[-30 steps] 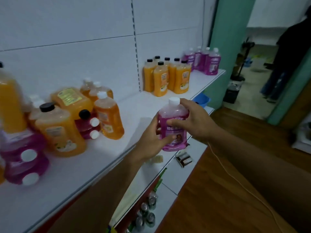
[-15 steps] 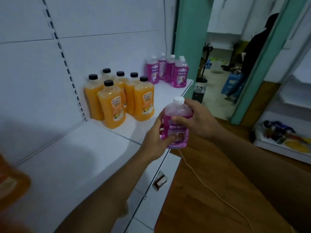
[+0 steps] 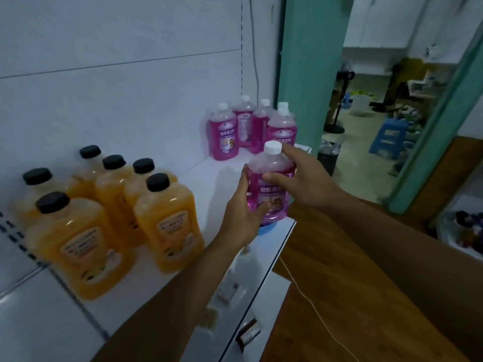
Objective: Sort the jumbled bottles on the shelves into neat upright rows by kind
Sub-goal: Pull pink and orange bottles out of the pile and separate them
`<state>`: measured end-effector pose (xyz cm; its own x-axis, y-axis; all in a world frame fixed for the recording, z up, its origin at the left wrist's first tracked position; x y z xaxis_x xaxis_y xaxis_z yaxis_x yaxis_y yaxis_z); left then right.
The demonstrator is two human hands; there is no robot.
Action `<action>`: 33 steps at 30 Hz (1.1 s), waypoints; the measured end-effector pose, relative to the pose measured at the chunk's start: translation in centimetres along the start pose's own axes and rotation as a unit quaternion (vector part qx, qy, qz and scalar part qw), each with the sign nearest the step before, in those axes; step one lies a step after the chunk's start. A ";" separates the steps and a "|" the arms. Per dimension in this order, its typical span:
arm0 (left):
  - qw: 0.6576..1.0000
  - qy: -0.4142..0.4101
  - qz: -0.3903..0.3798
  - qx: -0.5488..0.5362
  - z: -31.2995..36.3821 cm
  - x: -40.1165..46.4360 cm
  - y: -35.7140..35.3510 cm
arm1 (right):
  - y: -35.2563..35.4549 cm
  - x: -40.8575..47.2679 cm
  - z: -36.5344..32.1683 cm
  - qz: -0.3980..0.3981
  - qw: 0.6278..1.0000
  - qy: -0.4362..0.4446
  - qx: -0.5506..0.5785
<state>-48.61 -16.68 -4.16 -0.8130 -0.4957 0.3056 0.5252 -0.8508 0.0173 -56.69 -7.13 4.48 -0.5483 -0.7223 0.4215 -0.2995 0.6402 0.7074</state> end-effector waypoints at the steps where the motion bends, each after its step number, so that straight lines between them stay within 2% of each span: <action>1: 1.000 -0.001 0.014 -0.003 -0.4 1.8 -0.2 | -0.1 1.8 1.1 -0.008 1.000 0.010 0.012; 9: 0.990 -0.013 0.130 0.052 -3.0 12.4 1.2 | -1.5 14.3 6.0 -0.088 0.993 0.074 0.040; 13: 0.979 0.012 0.193 0.071 -5.2 14.2 3.5 | -4.1 18.1 6.4 -0.091 0.991 0.102 -0.011; 18: 0.963 0.025 0.256 0.086 -7.3 16.1 6.6 | -7.0 21.6 6.5 -0.087 0.989 0.116 0.010; 23: 0.958 0.020 0.253 0.136 -8.7 18.0 7.7 | -9.1 23.3 7.2 -0.090 0.990 0.110 -0.010; 27: 0.955 0.008 0.241 0.172 -9.2 18.7 7.9 | -10.3 23.2 7.5 -0.089 0.992 0.082 0.022; 33: 0.944 0.023 0.246 0.218 -8.6 18.0 7.5 | -8.7 22.1 6.2 -0.020 0.991 0.128 -0.028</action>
<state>-61.49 -33.48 -6.67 -0.4476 -0.8283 0.3370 0.8880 -0.3675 0.2764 -71.06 -27.04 4.16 -0.3193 -0.7943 0.5168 -0.2687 0.5989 0.7544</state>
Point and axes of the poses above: each hand's wrist, its own x-axis towards the middle knuckle, its own y-axis out of the back of the hand, z = x × y, the point moved 7 cm from there along x, towards the middle knuckle, and after that the axes turned 10 degrees about -x, right-handed, at the moved point
